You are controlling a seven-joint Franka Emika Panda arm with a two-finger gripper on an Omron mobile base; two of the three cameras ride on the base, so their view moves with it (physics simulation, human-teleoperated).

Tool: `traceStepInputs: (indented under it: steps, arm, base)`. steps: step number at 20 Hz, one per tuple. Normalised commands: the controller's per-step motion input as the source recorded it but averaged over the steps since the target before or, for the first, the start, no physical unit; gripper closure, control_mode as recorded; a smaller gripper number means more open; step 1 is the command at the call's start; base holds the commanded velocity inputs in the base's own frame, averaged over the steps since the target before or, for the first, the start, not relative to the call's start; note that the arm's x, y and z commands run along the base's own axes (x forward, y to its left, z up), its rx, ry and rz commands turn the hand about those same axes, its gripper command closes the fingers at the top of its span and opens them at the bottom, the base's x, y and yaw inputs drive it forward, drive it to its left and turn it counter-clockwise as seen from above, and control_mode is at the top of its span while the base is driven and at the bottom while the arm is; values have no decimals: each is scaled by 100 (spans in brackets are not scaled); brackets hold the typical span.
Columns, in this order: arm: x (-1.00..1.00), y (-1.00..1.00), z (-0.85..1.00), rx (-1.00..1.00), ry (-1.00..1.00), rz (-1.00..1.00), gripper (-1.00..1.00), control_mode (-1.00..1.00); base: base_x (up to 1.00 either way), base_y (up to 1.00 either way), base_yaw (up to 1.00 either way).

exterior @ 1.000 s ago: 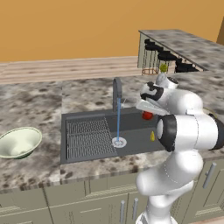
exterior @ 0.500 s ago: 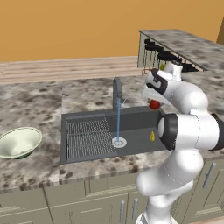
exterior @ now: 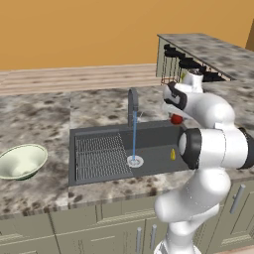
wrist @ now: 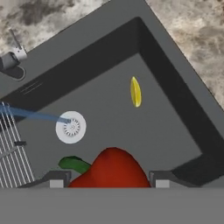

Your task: Pick the bell peppers from the sink and place them in one bowl. Place the lemon wedge in the other bowl. Then turn off the sink faucet.

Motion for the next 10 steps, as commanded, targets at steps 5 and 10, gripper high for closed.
traceStepInputs:
  steps: [5,10]
  arm:
    - [0,-44,-5,-7,0,-13,100,-100]
    - [2,-74,0,-4,0,-14,100,-100]
  base:
    - [0,0,0]
    - [0,0,0]
